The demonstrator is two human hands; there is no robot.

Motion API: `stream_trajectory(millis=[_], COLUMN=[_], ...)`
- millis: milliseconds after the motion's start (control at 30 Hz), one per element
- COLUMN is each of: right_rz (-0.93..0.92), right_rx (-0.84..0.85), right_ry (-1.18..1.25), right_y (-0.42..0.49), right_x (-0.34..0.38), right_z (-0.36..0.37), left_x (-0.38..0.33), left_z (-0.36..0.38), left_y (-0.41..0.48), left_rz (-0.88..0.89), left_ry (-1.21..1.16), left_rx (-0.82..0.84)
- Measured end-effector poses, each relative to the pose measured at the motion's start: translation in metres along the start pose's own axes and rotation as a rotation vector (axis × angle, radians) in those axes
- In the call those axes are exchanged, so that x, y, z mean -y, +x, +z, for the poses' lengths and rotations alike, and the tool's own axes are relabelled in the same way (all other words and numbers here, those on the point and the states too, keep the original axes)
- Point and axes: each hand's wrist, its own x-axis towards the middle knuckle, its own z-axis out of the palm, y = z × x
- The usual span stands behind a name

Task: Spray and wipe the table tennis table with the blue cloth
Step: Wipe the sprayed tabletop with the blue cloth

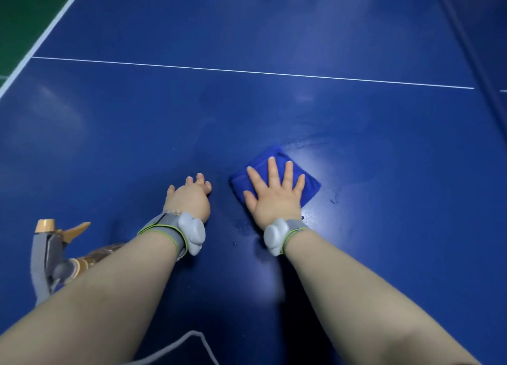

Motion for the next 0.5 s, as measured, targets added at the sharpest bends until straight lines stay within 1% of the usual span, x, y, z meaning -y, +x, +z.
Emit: stream_trajectory(millis=[100, 200, 333, 400, 500], right_rz=[0.151, 0.319, 0.576, 0.658, 0.726], right_rx=[-0.027, -0.062, -0.06, -0.052, -0.036], right_ry=[0.006, 0.023, 0.089, 0.101, 0.121], right_y=[0.001, -0.004, -0.019, -0.024, -0.023], right_x=[-0.048, -0.105, -0.175, -0.189, -0.177], right_z=[-0.007, -0.016, -0.024, -0.026, -0.026], left_x=[-0.003, -0.003, 0.0, 0.002, 0.003], left_z=[0.008, 0.016, 0.031, 0.037, 0.042], left_y=[-0.006, -0.011, -0.027, -0.036, -0.043], left_rz=[0.014, 0.007, -0.007, -0.017, -0.016], left_ry=[-0.036, -0.078, -0.112, -0.117, -0.13], left_rx=[-0.086, -0.136, -0.209, -0.212, -0.218])
